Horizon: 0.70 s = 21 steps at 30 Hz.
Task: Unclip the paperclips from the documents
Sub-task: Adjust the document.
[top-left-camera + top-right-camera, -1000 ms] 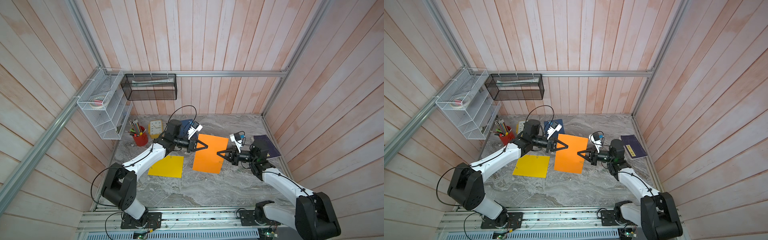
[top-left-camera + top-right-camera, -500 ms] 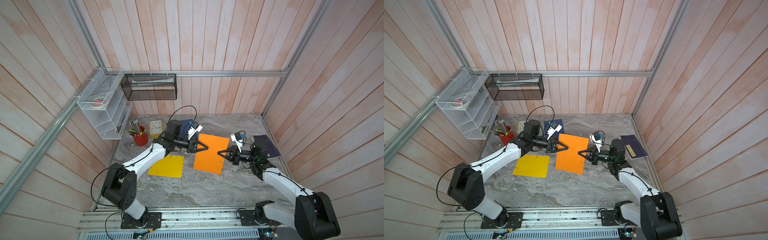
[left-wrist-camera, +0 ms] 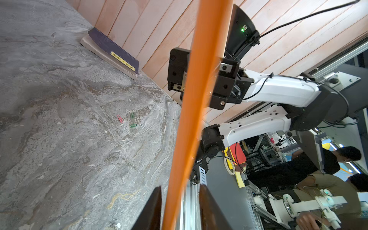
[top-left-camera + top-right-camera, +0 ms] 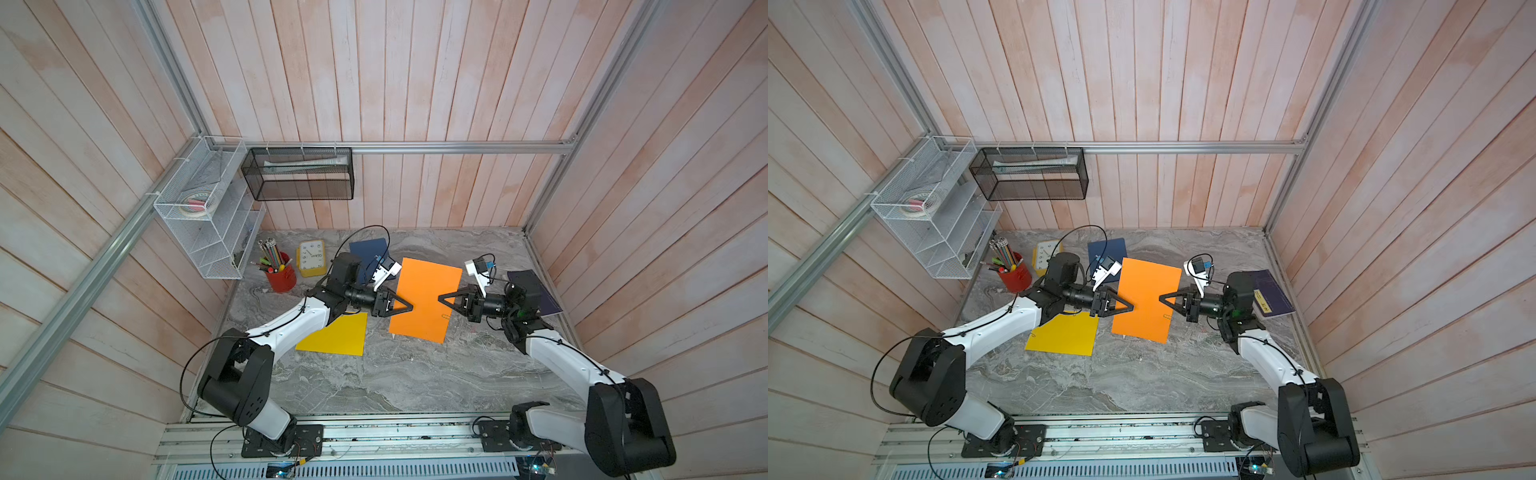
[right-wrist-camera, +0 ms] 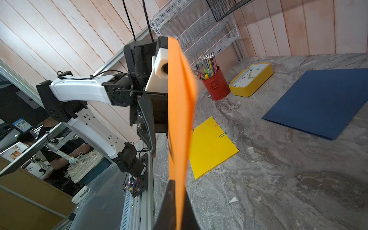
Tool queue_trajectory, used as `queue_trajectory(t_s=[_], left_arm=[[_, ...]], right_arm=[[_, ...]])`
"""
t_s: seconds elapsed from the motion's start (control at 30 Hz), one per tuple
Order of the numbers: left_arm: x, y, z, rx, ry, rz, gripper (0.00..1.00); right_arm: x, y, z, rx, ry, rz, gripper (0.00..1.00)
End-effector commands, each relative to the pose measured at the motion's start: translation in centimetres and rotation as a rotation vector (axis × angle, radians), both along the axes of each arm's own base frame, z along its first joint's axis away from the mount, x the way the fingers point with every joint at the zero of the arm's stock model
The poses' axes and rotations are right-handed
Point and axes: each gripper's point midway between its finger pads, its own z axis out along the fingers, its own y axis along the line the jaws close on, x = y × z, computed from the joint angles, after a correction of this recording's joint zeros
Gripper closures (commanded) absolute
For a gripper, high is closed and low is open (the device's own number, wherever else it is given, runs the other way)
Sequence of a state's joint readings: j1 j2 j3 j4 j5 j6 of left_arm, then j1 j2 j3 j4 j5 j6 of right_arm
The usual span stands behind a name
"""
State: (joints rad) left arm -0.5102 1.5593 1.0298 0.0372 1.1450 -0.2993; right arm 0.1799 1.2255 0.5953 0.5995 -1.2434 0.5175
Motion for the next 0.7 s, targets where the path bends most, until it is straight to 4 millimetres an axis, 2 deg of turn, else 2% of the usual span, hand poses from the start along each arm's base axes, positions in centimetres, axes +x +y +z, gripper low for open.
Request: queue_trajectory(t_s=[0.0,0.07,0.37,0.5,0.53,0.67], left_arm=[[-0.32,-0.27,1.44,-0.042,-0.042,-0.013,0.67],[-0.27,-0.38,1.55,-0.048,-0.043,-0.015,0.70],[-0.33,-0.51,1.59,-0.054,-0.042,-0.016,0.94],[-0.46,-0.40,1.57,-0.050,-0.047,-0.010,1.00],[-0.43,-0.32,1.58,-0.048,-0.050,-0.007,1.00],[-0.45,0.10,1.99,-0.051,-0.063,-0.001,1.00]], right_arm=[[-0.01,0.25,1.44,0.014,-0.041,0.028,1.00],[-0.03,0.38,1.35,0.011,-0.039,0.029,1.00],[-0.05,0.70,1.58,0.007,-0.044,0.031,1.00],[-0.06,0.78,1.47,-0.001,-0.042,0.035,1.00],[-0.05,0.77,1.33,-0.004,-0.037,0.034,0.97],[-0.34,0.77,0.82,-0.014,-0.022,0.045,0.76]])
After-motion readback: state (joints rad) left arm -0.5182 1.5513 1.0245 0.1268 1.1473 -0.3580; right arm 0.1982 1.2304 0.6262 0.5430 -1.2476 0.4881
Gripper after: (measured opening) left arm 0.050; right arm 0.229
